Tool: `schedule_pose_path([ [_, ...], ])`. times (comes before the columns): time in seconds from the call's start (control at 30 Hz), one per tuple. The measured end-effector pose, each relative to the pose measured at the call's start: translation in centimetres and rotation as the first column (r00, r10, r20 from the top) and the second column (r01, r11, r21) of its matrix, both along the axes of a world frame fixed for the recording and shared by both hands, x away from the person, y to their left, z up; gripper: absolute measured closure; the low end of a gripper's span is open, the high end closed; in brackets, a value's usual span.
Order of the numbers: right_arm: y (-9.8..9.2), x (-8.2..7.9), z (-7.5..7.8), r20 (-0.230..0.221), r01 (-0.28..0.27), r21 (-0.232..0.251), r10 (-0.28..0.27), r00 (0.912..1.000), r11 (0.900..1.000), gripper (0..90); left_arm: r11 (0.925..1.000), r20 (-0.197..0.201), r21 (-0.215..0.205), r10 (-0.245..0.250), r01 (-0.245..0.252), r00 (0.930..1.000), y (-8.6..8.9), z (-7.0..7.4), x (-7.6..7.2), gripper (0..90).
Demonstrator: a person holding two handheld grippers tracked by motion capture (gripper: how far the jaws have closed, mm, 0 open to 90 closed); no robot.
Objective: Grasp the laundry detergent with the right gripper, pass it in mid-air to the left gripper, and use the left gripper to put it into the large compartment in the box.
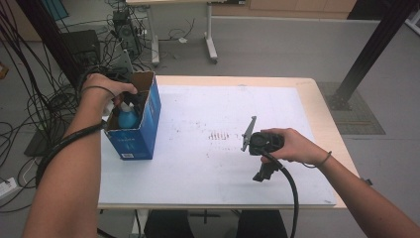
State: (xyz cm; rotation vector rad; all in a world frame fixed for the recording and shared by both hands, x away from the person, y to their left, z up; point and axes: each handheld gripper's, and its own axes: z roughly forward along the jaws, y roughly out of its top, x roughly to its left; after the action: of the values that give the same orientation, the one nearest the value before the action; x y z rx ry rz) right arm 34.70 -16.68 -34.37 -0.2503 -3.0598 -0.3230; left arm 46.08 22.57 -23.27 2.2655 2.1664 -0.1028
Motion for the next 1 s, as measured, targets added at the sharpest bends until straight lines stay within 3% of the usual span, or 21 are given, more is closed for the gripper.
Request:
schedule_pose_path([
  [0.4, 0.0, -0.1, 0.2, 0.003, 0.005, -0.003, -0.005, 1.0, 1.0, 7.3, 0.9997, 0.083, -0.005, -0.022, 0.022, 0.9963, -0.4, 4.2, -1.0, 28.6],
  [0.8, -0.3, 0.1, 0.4, -0.009, 0.02, 0.01, -0.02, 0.9998, 1.0, 7.1, 0.9947, 0.113, -0.029, -0.095, 0.099, 0.989, -3.2, 6.0, -2.9, 9.5],
  [1.0, -0.4, 0.1, 0.5, -0.014, 0.039, 0.007, -0.039, 0.9992, 0.999, 7.1, 0.988, 0.123, -0.04, -0.143, 0.149, 0.9821, -4.9, 6.5, -4.2, 5.5],
])
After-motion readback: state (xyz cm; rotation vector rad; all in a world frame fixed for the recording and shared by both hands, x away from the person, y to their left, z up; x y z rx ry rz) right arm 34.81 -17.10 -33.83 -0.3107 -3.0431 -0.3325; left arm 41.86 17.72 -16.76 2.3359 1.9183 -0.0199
